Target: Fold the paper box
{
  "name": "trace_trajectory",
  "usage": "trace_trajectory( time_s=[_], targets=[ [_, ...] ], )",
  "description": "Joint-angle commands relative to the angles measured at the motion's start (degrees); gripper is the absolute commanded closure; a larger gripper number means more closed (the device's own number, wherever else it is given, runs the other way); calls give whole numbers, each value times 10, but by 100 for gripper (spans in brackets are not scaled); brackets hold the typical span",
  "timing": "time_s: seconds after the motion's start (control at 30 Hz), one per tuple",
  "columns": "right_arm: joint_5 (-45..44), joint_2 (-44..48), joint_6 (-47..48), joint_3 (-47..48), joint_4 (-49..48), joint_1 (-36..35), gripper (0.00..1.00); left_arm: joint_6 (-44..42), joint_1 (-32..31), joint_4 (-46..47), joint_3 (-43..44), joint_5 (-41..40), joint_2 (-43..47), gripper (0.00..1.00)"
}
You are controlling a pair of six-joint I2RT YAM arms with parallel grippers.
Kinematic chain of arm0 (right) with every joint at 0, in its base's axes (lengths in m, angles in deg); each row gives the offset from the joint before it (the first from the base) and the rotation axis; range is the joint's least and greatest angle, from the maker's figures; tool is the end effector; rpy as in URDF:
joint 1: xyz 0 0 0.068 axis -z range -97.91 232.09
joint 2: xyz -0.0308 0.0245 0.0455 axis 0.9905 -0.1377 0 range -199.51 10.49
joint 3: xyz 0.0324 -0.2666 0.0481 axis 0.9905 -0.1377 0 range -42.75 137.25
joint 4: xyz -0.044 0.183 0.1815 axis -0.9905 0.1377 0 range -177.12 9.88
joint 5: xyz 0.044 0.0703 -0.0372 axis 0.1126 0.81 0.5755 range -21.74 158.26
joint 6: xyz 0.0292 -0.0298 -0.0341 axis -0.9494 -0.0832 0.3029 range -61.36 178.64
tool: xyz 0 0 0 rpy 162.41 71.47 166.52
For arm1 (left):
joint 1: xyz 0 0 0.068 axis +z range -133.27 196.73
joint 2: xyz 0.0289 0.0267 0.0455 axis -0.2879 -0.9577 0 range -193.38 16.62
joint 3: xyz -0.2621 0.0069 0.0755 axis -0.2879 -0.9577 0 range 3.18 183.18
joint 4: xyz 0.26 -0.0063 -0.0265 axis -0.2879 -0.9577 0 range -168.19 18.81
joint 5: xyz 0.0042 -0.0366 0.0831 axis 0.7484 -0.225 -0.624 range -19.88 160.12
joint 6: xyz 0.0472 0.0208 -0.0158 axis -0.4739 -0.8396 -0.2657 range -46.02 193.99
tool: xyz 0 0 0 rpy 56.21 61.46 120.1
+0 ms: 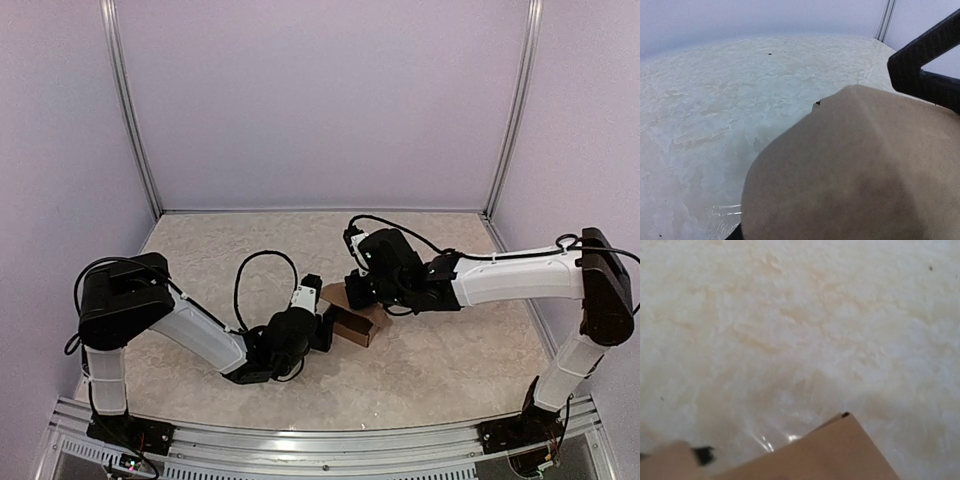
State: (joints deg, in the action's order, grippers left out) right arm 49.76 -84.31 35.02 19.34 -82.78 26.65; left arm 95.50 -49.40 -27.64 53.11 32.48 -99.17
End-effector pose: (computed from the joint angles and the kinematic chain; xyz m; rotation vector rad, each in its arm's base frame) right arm 0.2173 0.2956 0.2297 -0.4321 2.1681 0.4215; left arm 0.1754 -0.3427 0.1134 0.3108 1.8703 -0.4038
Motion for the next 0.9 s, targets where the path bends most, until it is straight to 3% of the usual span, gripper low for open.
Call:
trace_trajectory(
  time_s=[0.0,0.2,0.7,0.87],
  targets=[
    [-5,-23,-20,-20,-16,-8,100,3,-5,4,-41,12,33,51],
    [-10,-38,-31,-36,-27,-18,100,-10,-5,-44,-78,25,120,42],
    [-65,-68,-48,-77,-59,-54,100,25,-6,-234,-149,30,316,42],
    [-94,-88,-56,-84,-61,-76,100,7,-6,-300,-128,21,362,42]
  ],
)
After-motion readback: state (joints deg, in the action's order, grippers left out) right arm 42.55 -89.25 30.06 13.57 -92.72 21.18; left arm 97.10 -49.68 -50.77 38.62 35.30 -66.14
